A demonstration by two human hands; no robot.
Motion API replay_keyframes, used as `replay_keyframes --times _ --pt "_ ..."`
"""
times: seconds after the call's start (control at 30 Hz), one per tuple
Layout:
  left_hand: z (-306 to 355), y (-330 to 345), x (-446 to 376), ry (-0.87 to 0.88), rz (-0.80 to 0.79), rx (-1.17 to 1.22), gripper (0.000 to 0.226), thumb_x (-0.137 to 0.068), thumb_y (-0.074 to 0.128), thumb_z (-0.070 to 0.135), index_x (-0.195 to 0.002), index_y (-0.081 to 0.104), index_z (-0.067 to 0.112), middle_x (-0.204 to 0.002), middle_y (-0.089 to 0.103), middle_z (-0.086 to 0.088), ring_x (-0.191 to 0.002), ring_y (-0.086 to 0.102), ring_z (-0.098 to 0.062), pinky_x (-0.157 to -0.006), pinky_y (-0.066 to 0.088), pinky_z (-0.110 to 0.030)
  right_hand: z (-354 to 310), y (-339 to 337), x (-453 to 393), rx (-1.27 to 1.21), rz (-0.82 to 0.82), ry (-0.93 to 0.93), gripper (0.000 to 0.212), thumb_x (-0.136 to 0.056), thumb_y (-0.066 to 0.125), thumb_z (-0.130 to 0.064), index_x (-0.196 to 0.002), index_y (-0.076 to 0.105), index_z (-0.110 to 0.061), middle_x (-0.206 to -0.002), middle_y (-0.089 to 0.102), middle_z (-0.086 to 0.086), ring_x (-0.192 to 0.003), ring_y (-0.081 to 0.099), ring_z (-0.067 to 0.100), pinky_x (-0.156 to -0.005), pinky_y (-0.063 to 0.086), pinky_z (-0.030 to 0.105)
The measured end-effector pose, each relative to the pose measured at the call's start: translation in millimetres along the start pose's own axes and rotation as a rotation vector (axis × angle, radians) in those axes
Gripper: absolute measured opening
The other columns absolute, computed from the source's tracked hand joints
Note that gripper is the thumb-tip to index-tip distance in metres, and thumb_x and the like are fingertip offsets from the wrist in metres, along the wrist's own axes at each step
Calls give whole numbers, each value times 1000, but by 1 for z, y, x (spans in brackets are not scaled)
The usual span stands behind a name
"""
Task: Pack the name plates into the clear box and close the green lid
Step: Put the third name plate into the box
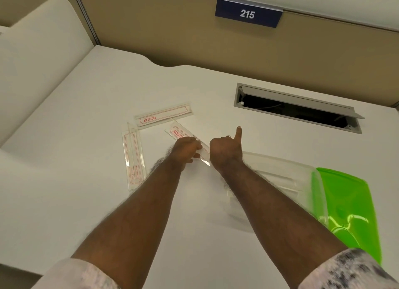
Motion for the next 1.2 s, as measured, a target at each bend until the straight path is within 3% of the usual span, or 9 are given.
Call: replay_keyframes --times 0.23,0.33,0.47,0.6,0.73,0.93,1.07,1.13,1.2 --pt "11 -5 12 62 101 92 22 -92 58 28 -75 62 14 -86 70 -5 -69 64 -20 -62 43 -27 -13 -28 16 -66 146 -76 20 -89 46 -29 -81 63 -22 -76 68 -2 -89 64 24 -115 2 56" --pt "15 -11 24 63 143 189 19 -89 62 23 -89 69 5 -85 70 -7 -68 66 -21 -63 51 -30 -22 -41 28 -110 182 -118 27 -91 46 -38 -97 67 -23 -91 70 -3 -100 62 21 -114 7 56" --pt "20 -25 42 103 135 202 20 -88 60 10 -106 69 7 -85 73 -5 -60 70 -12 -50 51 -23 -27 -43 45 -337 68 -291 51 -82 58 -51 -126 53 -26 -132 55 -4 -128 42 19 -111 25 52" --pt "26 -42 57 162 60 155 42 -88 66 11 -129 56 8 -87 75 -7 -64 71 -13 -56 53 -22 -16 -45 59 -349 40 -412 71 -82 68 -27 -143 31 -33 -155 29 -5 -143 20 21 -108 31 47" --pt "36 -43 75 214 -85 104 45 -88 68 15 -130 54 10 -91 78 -5 -62 68 -11 -63 54 -25 4 -59 62 -377 176 -403 66 -82 67 -13 -137 38 -36 -154 31 -10 -145 20 18 -106 32 47" --pt "45 -29 95 188 -281 60 22 -92 62 24 -114 67 20 -99 77 -1 -54 54 -7 -70 50 -28 49 -70 59 -412 226 -315 69 -80 69 -14 -137 40 -38 -151 37 -12 -144 23 17 -106 31 47" --pt "49 -19 104 133 -361 95 20 -92 62 25 -107 74 19 -95 76 -1 -50 48 -7 -58 49 -21 89 -69 60 -478 158 -215 64 -81 71 -27 -136 41 -42 -149 39 -16 -143 25 15 -109 28 50" --pt "49 -14 106 97 -395 98 22 -92 61 23 -110 74 17 -95 75 -1 -57 47 -8 -62 48 -20 109 -68 63 -557 88 -185 65 -78 74 -35 -135 43 -43 -146 42 -18 -138 32 12 -111 31 46" --pt "49 -7 108 66 -434 105 23 -92 61 21 -110 74 15 -96 75 -3 -78 52 -12 -76 48 -23 124 -69 69 -673 31 -182 64 -73 79 -35 -130 51 -41 -136 51 -17 -126 44 10 -106 37 35"
Point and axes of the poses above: each hand's wrist, its own x-axis away from the middle knuckle, its own y-axis out of the palm, z = x × y, the point moved 7 cm from there along -x, towards the middle knuckle
